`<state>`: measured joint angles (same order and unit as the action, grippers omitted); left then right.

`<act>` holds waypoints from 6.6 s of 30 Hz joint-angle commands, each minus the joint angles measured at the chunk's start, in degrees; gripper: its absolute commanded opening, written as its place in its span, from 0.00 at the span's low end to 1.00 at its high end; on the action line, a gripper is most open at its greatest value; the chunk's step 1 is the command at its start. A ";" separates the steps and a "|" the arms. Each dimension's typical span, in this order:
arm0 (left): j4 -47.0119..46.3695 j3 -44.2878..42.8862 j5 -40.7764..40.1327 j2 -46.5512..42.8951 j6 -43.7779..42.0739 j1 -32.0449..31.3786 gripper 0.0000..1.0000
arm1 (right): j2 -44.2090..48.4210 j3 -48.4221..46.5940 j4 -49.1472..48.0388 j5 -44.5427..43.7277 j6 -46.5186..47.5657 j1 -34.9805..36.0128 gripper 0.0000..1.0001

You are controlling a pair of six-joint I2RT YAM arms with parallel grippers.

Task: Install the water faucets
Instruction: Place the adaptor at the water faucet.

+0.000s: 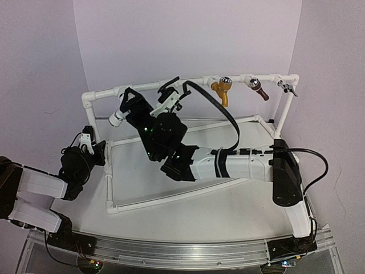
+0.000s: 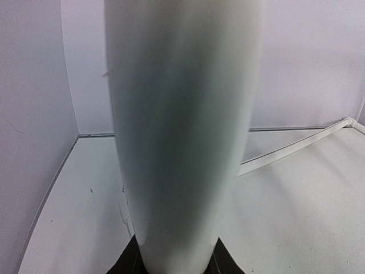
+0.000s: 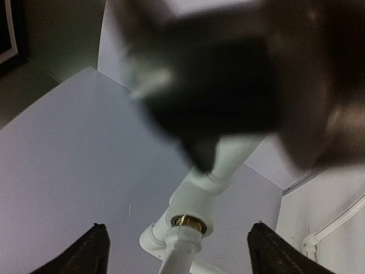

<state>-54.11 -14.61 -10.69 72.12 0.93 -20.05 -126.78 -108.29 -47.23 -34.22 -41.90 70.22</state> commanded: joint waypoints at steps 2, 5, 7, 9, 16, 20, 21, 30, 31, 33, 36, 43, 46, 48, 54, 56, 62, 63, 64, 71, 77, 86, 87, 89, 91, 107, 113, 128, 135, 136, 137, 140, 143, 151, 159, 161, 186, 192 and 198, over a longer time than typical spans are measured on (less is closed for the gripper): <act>-1.98 -1.75 6.31 0.18 1.70 -1.51 0.00 | 8.06 6.74 -8.42 4.68 -2.21 -1.02 0.98; -1.97 -1.76 6.39 0.18 1.71 -1.52 0.00 | 10.75 10.45 -7.38 8.10 -2.05 -0.95 0.98; -1.97 -1.77 6.45 0.22 1.70 -1.55 0.00 | 12.65 12.68 -4.67 10.70 -2.58 -0.83 0.98; -1.97 -1.82 6.52 0.42 1.75 -1.49 0.00 | 14.29 13.79 -0.07 14.20 -1.90 -0.54 0.98; -1.98 -2.09 6.78 0.88 1.85 -1.50 0.00 | 21.33 17.20 22.68 15.08 9.09 2.49 0.98; -1.90 -2.39 7.15 1.35 1.79 -1.48 0.00 | 24.98 18.92 35.28 4.50 12.74 3.93 0.98; -1.89 -2.45 7.20 1.45 1.81 -1.48 0.00 | 25.98 19.98 36.00 3.77 16.11 4.10 0.98; -1.52 -2.30 7.62 1.02 1.86 -1.49 0.00 | 22.66 14.30 55.79 -12.73 65.30 6.43 0.98; -1.47 -2.34 7.66 1.06 1.82 -1.51 0.00 | 21.16 13.70 55.06 -16.11 72.67 6.99 0.98; -1.44 -2.27 7.63 0.95 1.84 -1.53 0.00 | 18.06 13.44 49.84 -22.15 87.26 7.24 0.98; -1.39 -2.24 7.62 0.74 1.83 -1.50 0.00 | 18.27 16.45 31.92 -21.44 105.98 7.75 0.98; -1.26 -2.09 7.40 0.46 1.84 -1.52 0.00 | 19.18 23.55 11.66 -14.70 143.67 10.99 0.98; -1.28 -2.14 7.37 0.47 1.79 -1.54 0.00 | 18.22 25.80 3.15 -10.71 156.66 11.85 0.98; -1.35 -2.18 7.35 0.58 1.77 -1.50 0.00 | 17.08 23.47 2.32 -8.44 157.88 12.57 0.98; -1.46 -2.26 7.52 0.73 1.64 -1.50 0.00 | 11.77 13.52 8.48 -6.45 160.56 11.81 0.95; -1.40 -2.21 7.60 0.65 1.61 -1.50 0.00 | 10.72 11.34 11.99 -6.11 159.94 10.82 0.94; -1.26 -2.05 7.72 0.41 1.74 -1.52 0.00 | 7.37 6.27 14.49 -6.23 159.68 8.56 0.93; -1.26 -2.12 7.72 0.52 1.71 -1.49 0.00 | 6.86 5.56 14.86 -5.99 159.51 8.28 0.93; -1.29 -2.18 7.72 0.59 1.70 -1.50 0.00 | 6.16 4.70 15.14 -5.68 159.42 8.02 0.92; -1.40 -2.09 7.75 0.57 1.74 -1.52 0.00 | 0.67 -3.85 18.13 -4.66 158.62 5.13 0.89; -1.35 -2.25 7.76 0.59 1.62 -1.48 0.00 | -3.35 -9.93 20.70 -5.26 154.76 4.43 0.77; -1.61 -2.33 7.79 1.11 1.61 -1.50 0.00 | -7.29 -15.88 20.43 -5.54 149.48 3.75 0.54; -1.65 -2.26 7.79 1.11 1.64 -1.51 0.00 | -7.70 -16.46 20.41 -5.55 148.34 3.71 0.51; -1.70 -2.25 7.79 1.04 1.72 -1.50 0.00 | -8.37 -17.32 20.35 -5.97 145.74 3.62 0.42; -1.70 -2.16 7.79 1.00 1.71 -1.49 0.00 | -8.55 -17.79 20.35 -6.52 141.37 3.61 0.34; -1.62 -2.35 7.88 1.29 1.97 -1.50 0.00 | -5.00 -13.84 18.76 -13.00 66.69 3.05 0.09; -1.27 -2.53 7.73 1.42 2.28 -1.49 0.00 | -0.59 -6.64 18.70 -15.18 25.34 1.98 0.14; -0.57 -2.89 7.70 1.56 2.46 -1.49 0.00 | 5.83 4.77 6.83 0.75 14.23 2.05 0.73; -0.57 -3.09 7.84 1.84 2.35 -1.50 0.00 | 16.64 19.87 6.20 8.46 37.77 6.10 0.98; -0.58 -3.10 7.86 1.84 2.36 -1.48 0.00 | 18.13 21.25 9.18 10.44 40.24 6.30 0.98; -0.53 -3.21 7.87 1.83 2.30 -1.50 0.00 | 19.50 21.56 13.13 11.36 42.48 6.33 0.98; -0.31 -3.14 7.77 1.52 2.23 -1.51 0.00 | 22.78 22.47 21.80 12.38 52.78 6.54 0.98; -0.05 -2.98 7.72 1.09 2.16 -1.50 0.00 | 24.39 21.60 29.64 11.74 68.76 8.08 0.98; -0.04 -3.15 7.93 1.35 2.05 -1.48 0.00 | 18.57 17.85 31.89 -3.22 123.78 10.60 0.92; -0.09 -2.96 7.89 0.97 2.07 -1.50 0.00 | 15.83 14.58 23.99 -1.71 144.05 9.68 0.90; -0.06 -2.94 7.88 0.97 2.01 -1.53 0.00 | 14.76 13.17 22.03 -0.56 146.80 9.44 0.90; -0.12 -3.22 8.05 1.38 1.89 -1.48 0.00 | -4.36 -13.16 13.58 -3.05 147.31 1.81 0.58; -0.16 -3.38 8.17 1.70 1.81 -1.51 0.00 | -6.76 -16.51 11.59 -7.14 133.44 1.80 0.48; -0.26 -3.49 8.32 2.04 1.88 -1.53 0.00 | -4.56 -14.46 11.77 -11.28 102.92 1.85 0.29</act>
<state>-54.41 -15.42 -10.27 73.35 0.97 -19.81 -133.08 -122.37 -33.06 -40.25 86.18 72.10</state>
